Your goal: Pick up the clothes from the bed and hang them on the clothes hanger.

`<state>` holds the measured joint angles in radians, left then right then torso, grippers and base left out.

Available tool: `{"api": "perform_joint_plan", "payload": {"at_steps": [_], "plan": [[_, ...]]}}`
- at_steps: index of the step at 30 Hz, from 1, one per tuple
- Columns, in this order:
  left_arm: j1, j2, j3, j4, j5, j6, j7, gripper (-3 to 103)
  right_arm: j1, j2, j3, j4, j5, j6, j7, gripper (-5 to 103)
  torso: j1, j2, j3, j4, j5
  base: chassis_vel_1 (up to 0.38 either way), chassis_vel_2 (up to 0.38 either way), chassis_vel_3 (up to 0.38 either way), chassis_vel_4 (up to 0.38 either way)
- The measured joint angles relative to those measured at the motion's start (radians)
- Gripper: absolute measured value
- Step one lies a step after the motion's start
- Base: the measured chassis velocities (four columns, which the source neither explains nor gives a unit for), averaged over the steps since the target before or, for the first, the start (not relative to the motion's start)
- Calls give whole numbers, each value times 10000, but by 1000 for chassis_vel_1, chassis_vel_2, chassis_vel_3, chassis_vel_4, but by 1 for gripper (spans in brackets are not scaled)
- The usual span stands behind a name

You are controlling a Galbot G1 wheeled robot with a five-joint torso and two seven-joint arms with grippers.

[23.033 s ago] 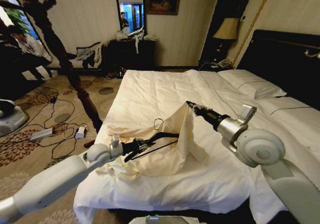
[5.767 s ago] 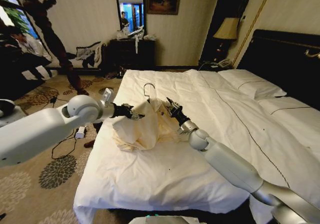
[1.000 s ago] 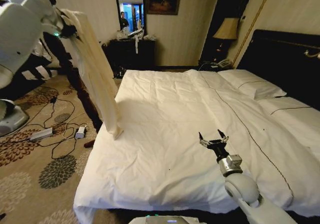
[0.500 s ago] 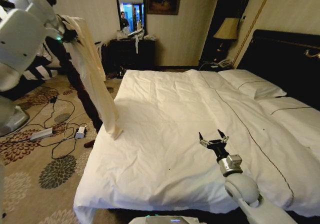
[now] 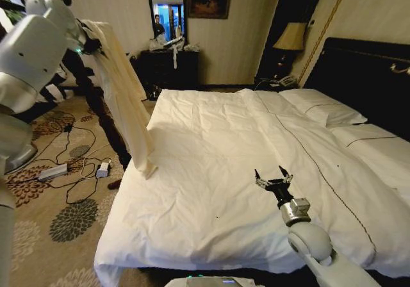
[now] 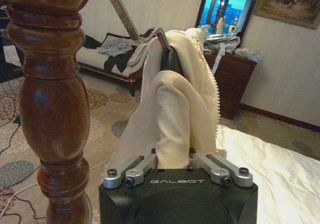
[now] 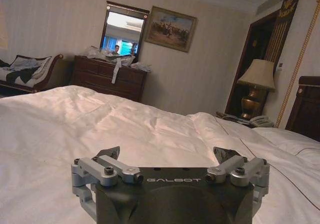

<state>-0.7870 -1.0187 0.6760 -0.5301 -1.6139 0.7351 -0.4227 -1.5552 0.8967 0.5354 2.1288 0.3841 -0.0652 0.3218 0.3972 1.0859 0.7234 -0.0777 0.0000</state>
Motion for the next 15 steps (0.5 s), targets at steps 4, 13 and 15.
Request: {"api": "perform_joint_plan", "payload": {"at_steps": [4,13,15], "plan": [[34,-117,2,86,82,0,43,15,0,0,-1,0,0,0,0,100,1,0,0,-4,1,0,0,0,0],[68,-319,-77,376,412,2,172,15,0,0,0,0,0,0,0,100,1,0,0,-1,1,0,0,0,0],[66,-291,-82,327,427,5,117,14,0,0,0,0,0,0,0,100,1,0,0,-4,1,0,0,0,0]]}}
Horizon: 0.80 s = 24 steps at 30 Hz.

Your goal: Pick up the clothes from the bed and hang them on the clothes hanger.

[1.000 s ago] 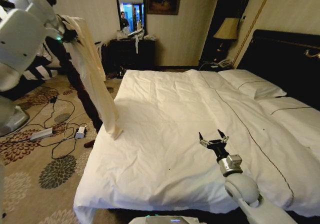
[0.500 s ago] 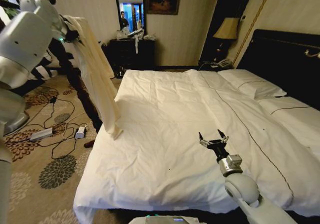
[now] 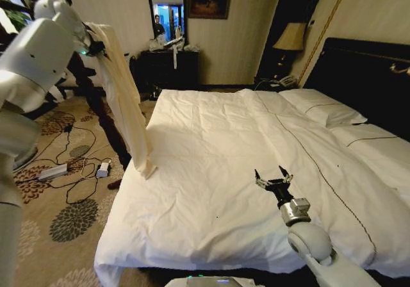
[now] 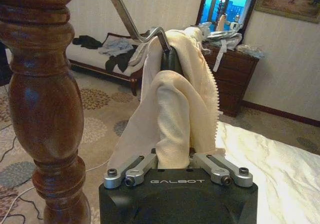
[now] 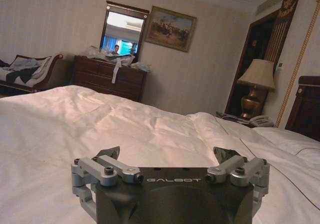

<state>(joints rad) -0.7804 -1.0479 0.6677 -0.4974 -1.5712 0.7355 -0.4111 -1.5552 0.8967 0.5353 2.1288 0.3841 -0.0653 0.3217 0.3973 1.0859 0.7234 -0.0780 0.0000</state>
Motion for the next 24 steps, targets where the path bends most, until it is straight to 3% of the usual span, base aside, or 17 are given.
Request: {"api": "perform_joint_plan", "payload": {"at_steps": [2,9,11,15,18,24], "plan": [[-10,38,0,-54,28,0,-24,14,0,0,0,0,0,0,0,100,0,0,0,0,0,0,0,0,0],[-40,416,-4,-755,661,0,133,46,0,-1,0,0,0,0,0,100,-2,0,0,3,-1,0,0,0,0],[-60,485,0,-884,596,0,63,46,0,0,0,0,0,0,0,100,0,-1,0,0,-2,0,0,0,0],[-145,980,129,-1731,36,0,-370,68,0,-1,0,0,0,0,0,100,-2,-1,-1,1,1,0,0,0,0],[-111,1236,178,-2155,-181,-1,-616,74,0,0,-1,0,0,0,0,100,-2,-1,-1,2,0,0,0,0,0],[164,2232,341,-3643,-1010,-2,-1507,98,0,0,-1,0,0,-1,0,100,-2,-1,0,2,-2,0,0,0,0]]}}
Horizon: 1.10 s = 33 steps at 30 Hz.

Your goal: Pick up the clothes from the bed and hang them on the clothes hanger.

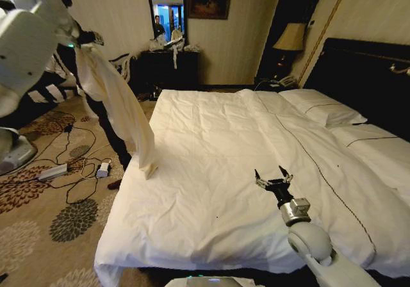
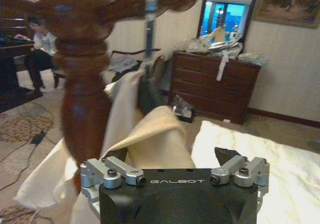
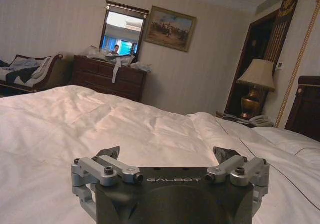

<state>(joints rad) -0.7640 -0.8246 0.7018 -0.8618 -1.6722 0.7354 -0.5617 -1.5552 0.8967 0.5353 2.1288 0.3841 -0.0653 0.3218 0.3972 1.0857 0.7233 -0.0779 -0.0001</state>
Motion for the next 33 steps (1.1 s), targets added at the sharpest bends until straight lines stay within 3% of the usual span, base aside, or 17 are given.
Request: {"api": "perform_joint_plan", "payload": {"at_steps": [5,19,33], "plan": [[108,487,6,-573,-338,0,-433,100,0,0,0,0,0,0,0,100,1,0,0,2,-2,0,0,0,0],[18,1578,643,-2508,-1031,0,-784,100,0,0,0,0,0,0,0,100,1,0,0,-3,2,0,0,0,0],[28,2629,672,-4409,-1789,0,-1271,100,0,0,0,0,0,0,0,100,1,0,1,2,1,0,0,0,0]]}}
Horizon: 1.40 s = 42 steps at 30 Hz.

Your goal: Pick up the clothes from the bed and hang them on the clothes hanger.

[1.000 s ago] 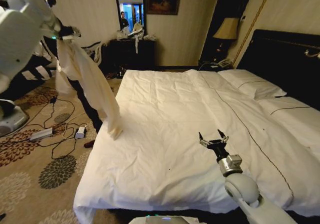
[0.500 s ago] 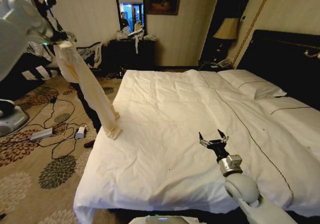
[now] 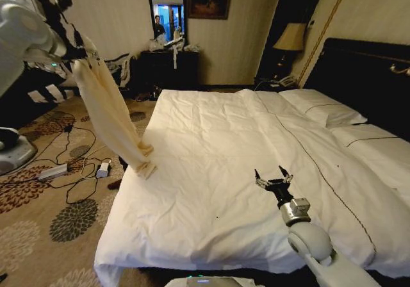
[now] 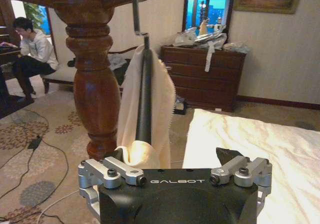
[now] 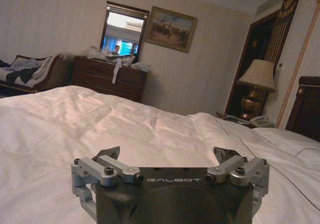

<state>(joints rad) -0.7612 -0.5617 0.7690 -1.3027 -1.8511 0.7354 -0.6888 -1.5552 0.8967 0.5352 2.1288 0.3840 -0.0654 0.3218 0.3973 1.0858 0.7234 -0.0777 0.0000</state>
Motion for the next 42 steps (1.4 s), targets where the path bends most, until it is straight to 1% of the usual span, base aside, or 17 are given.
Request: {"api": "perform_joint_plan", "payload": {"at_steps": [7,13,20,24,27,28,30,31,32,33,35,36,38,39,40,41,42], "plan": [[-149,58,-52,-254,-321,0,-174,100,0,0,0,0,0,0,0,100,0,0,0,-2,0,0,0,0,0],[-651,-66,69,-241,-530,0,-185,100,0,0,0,0,0,0,1,100,0,0,0,-1,0,0,0,0,0],[-1212,-485,163,377,-550,0,-175,100,0,0,0,0,0,0,0,100,0,0,0,-1,0,0,0,0,0],[-1274,-593,169,454,-545,0,-173,100,0,0,0,0,0,0,0,100,0,0,0,-1,0,0,0,0,0],[-991,-643,-142,-238,-645,-1,-260,100,0,0,0,0,0,0,0,100,0,1,0,-2,1,0,0,0,0],[-991,-643,-142,-238,-645,-1,-260,100,0,0,0,0,0,0,0,100,0,1,0,-2,1,0,0,0,0],[-490,-393,-472,-1109,-543,-23,74,100,0,0,0,0,0,0,0,100,0,0,0,-5,4,0,0,0,0],[-131,-87,-585,-1687,-233,-304,657,100,0,0,0,0,0,0,0,100,1,0,0,-7,3,0,0,0,0],[-131,-87,-585,-1687,-233,-304,657,100,0,0,0,0,0,0,0,100,1,0,0,-7,3,0,0,0,0],[227,253,-705,-2204,142,-629,1252,100,0,0,0,-1,0,0,0,100,1,0,1,-5,2,0,0,0,0],[972,918,-937,-3148,634,-1362,2066,100,0,0,0,0,0,0,0,100,1,0,0,3,-4,0,0,0,0],[972,918,-937,-3148,634,-1362,2066,100,0,0,0,0,0,0,0,100,1,0,0,3,-4,0,0,0,0],[1861,1473,-1482,-4003,1145,-2106,2534,100,0,-2,0,-1,0,-1,0,100,0,0,-1,5,-6,0,0,0,0],[2352,1821,-1662,-4621,1485,-2625,2764,100,0,-1,0,-1,0,-1,1,100,0,1,0,3,-5,0,0,0,0],[2352,1821,-1662,-4621,1485,-2625,2764,100,0,-1,0,-1,0,-1,1,100,0,1,0,3,-5,0,0,0,0],[2728,2198,-1678,-5257,1717,-3183,2966,100,0,-1,-1,0,-1,0,0,100,0,0,-1,-4,-1,0,0,0,0],[3322,2754,-1700,-6150,1954,-3904,3145,100,1,-1,0,-1,-1,-1,0,100,1,1,-1,-7,5,0,0,0,0]]}}
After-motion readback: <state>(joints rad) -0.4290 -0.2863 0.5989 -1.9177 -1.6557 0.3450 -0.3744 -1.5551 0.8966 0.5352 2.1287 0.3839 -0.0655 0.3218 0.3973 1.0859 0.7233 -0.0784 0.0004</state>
